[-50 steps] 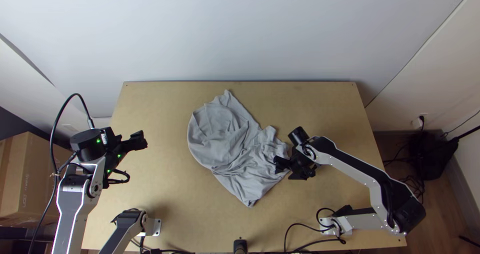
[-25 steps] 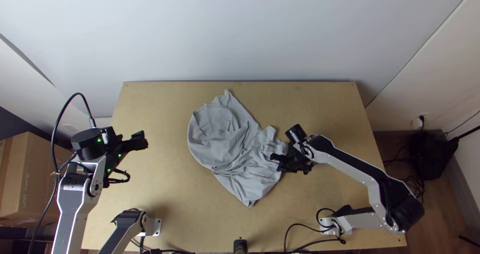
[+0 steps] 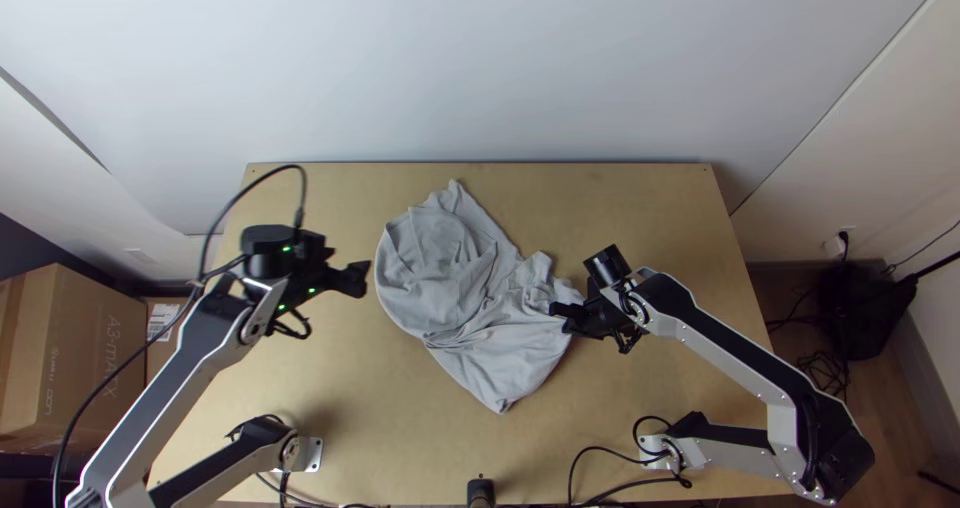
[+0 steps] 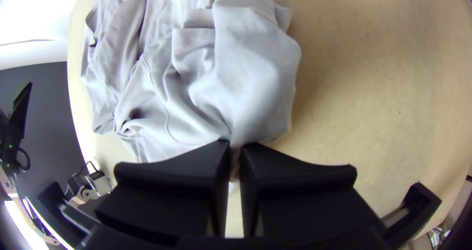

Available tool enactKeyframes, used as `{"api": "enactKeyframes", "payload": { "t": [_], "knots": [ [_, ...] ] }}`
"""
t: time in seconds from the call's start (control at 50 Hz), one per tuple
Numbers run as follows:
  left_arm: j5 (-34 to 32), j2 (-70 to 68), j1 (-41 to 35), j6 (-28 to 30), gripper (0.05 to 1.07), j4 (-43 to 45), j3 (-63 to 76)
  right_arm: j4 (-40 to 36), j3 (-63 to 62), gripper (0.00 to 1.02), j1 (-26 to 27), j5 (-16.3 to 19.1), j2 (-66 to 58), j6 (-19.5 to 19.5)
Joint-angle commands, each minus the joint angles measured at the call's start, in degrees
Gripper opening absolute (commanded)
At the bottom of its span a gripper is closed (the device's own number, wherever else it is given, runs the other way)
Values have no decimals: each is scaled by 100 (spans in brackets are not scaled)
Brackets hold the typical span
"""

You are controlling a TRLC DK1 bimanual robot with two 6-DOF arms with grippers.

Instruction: Fold the t-shirt

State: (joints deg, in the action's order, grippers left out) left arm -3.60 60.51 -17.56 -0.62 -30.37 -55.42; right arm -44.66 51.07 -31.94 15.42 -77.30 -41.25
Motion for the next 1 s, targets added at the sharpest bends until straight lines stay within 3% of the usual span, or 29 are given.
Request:
{"api": "enactKeyframes", "payload": {
  "t": [0.0,0.24,0.4,0.68,0.8,0.98],
  "knots": [
    [-440,629,-292,203,101,365,-180,-69,-80,2,-66,-92,171,100],
    [-528,2184,-863,194,101,998,-637,-148,-53,2,-189,-101,444,162],
    [-493,2905,-1004,141,96,1367,-936,-148,-194,2,-260,-153,452,364],
    [-511,3687,-1109,405,96,1314,-1445,19,-308,2,-409,-241,461,707],
    [-581,3986,-1162,528,80,1165,-1604,98,-317,2,-383,-232,426,724],
    [-572,4469,-1258,651,80,743,-1920,116,-317,2,-374,-232,400,715]
  ]
}}
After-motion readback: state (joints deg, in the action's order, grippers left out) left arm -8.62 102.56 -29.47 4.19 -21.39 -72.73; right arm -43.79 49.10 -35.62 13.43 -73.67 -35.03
